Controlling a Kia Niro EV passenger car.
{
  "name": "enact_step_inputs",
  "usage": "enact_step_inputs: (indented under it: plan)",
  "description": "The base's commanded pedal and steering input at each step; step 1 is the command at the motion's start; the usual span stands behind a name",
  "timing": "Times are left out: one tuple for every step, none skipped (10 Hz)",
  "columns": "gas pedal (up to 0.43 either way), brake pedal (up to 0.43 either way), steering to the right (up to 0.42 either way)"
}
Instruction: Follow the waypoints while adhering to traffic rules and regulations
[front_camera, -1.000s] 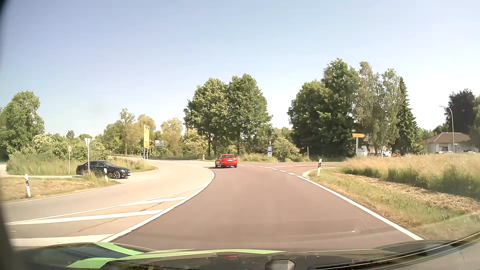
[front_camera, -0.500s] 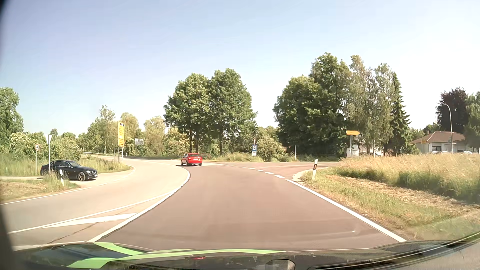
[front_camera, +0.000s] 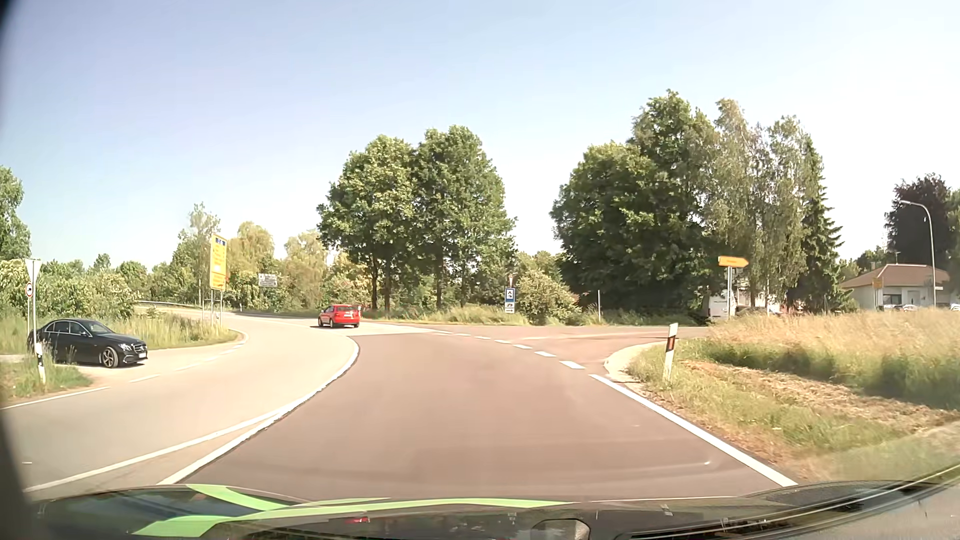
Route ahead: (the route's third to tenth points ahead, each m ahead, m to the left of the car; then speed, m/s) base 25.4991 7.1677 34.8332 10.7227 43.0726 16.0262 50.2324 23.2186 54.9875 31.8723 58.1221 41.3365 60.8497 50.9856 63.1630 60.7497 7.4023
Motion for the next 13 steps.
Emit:
enact_step_inputs:
  plan:
    - [0.28, 0.0, -0.037]
    - [0.28, 0.0, -0.043]
    - [0.268, 0.0, -0.046]
    - [0.248, 0.0, -0.055]
    - [0.24, 0.0, -0.062]
    - [0.24, 0.0, -0.065]
    - [0.24, 0.0, -0.065]
    - [0.24, 0.0, -0.063]
    - [0.24, 0.0, -0.062]
    - [0.24, 0.0, -0.062]
    - [0.24, 0.0, -0.062]
    - [0.24, 0.0, -0.062]
    - [0.24, 0.0, -0.061]
